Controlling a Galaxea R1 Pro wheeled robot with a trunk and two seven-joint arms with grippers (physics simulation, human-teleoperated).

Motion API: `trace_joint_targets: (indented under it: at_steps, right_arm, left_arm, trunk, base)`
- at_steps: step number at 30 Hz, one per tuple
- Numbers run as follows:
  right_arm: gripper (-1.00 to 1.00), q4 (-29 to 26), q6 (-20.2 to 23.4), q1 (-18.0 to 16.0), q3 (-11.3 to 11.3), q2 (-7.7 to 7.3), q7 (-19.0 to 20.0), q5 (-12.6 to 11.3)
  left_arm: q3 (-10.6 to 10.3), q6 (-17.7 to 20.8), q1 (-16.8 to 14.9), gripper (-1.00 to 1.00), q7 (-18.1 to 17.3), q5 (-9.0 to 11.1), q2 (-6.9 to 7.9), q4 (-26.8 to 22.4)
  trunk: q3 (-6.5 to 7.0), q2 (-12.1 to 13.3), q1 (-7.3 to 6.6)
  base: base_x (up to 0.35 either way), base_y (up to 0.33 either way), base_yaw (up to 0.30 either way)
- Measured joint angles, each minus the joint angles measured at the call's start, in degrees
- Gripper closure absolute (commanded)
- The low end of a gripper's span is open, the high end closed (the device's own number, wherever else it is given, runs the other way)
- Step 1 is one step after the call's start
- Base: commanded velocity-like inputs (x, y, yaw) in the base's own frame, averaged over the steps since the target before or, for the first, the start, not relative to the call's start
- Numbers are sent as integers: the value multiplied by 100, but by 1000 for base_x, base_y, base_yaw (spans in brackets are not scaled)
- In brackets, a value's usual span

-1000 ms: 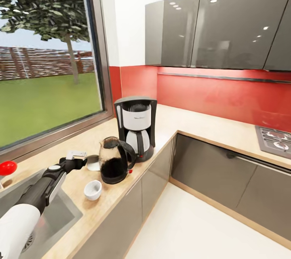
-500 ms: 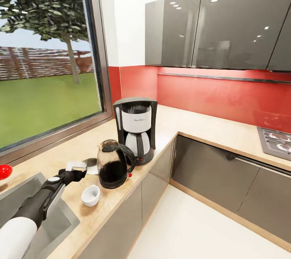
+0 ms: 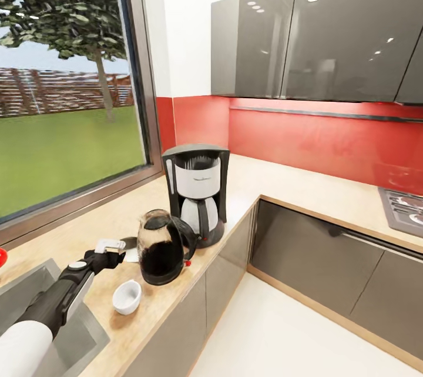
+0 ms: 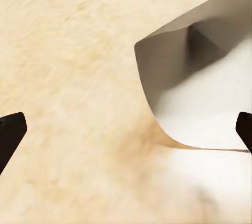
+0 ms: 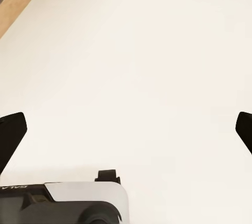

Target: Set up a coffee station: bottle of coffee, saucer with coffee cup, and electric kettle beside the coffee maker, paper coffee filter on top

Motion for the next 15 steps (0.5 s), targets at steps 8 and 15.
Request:
trace_joint_targets:
  at_steps: [8, 15]
  right_arm:
    - [-100, 0, 0, 0, -1, -2, 0, 0]
    - [-100, 0, 0, 0, 1, -1, 0, 0]
  left_arm:
    - [-8, 0, 9, -100, 4, 7, 0, 8]
    - [-5, 0, 18, -100, 8, 2, 0, 9]
  trunk:
    - [0, -1, -2]
    - [0, -1, 0]
  base:
    - [90, 0, 0]
    - [38, 0, 0]
